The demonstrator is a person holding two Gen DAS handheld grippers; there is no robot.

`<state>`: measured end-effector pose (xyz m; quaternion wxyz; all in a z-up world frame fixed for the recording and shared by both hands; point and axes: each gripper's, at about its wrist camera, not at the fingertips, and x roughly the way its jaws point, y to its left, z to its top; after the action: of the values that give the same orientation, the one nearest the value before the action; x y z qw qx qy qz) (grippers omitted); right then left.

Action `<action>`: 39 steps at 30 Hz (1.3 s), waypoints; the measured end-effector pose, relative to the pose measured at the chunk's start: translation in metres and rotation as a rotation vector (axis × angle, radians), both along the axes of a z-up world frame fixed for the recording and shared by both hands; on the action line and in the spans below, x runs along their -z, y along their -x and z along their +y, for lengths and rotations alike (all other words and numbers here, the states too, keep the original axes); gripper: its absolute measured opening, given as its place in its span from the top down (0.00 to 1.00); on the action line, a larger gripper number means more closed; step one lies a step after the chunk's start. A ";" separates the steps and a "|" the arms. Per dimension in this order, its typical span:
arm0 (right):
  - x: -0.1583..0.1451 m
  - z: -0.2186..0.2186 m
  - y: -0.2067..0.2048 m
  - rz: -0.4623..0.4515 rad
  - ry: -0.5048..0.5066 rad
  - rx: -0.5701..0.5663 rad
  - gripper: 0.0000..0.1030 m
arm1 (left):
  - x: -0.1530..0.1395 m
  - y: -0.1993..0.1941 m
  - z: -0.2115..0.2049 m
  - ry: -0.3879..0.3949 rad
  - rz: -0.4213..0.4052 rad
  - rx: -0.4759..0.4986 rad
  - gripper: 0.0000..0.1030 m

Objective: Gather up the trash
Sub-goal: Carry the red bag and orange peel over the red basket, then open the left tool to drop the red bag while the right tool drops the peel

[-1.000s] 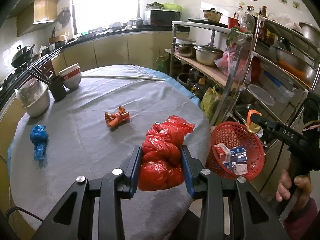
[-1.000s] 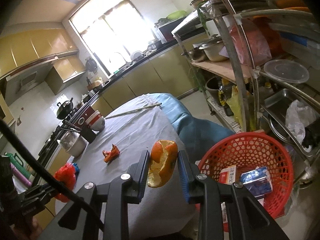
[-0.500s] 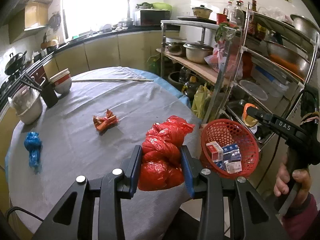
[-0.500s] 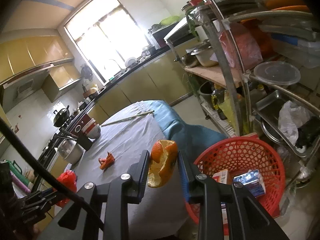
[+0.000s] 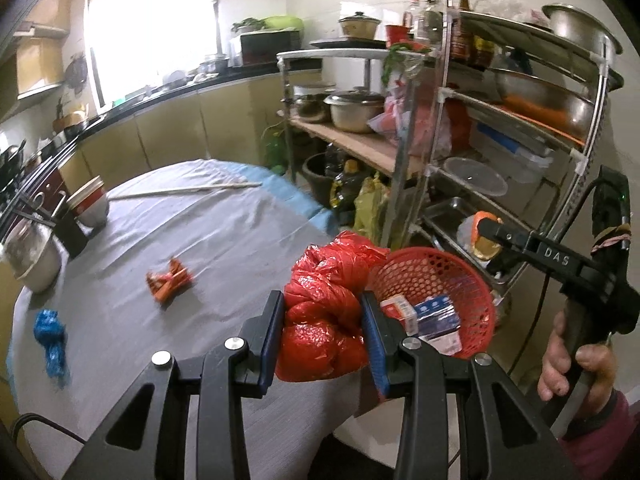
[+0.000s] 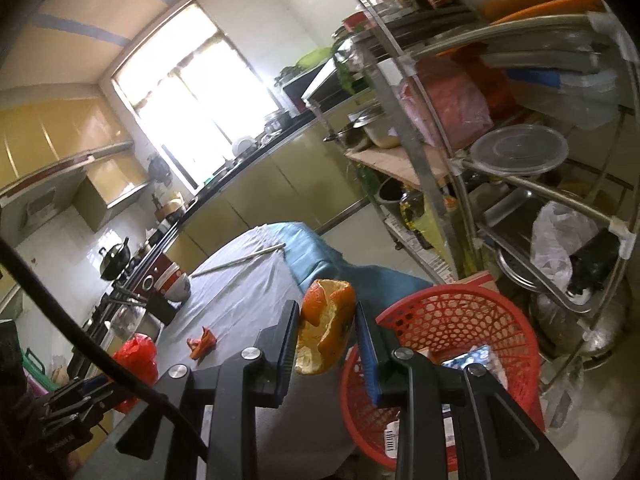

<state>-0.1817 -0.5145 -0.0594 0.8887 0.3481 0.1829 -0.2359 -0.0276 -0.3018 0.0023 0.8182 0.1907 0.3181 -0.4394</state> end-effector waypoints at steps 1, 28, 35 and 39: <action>0.001 -0.003 0.004 -0.002 -0.002 0.011 0.70 | -0.001 0.002 -0.004 0.003 0.001 0.010 0.61; 0.049 -0.063 0.061 -0.006 -0.174 0.135 0.70 | 0.051 0.033 -0.115 -0.082 0.132 0.215 0.61; 0.064 -0.069 0.058 0.022 -0.210 0.129 0.68 | 0.074 0.038 -0.136 -0.144 0.173 0.247 0.61; 0.073 -0.073 0.060 0.026 -0.250 0.127 0.67 | 0.084 0.041 -0.144 -0.174 0.203 0.266 0.49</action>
<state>-0.2415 -0.5874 -0.1319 0.8193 0.4637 0.1999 -0.2715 -0.0687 -0.4458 -0.0812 0.6969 0.2560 0.4077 -0.5315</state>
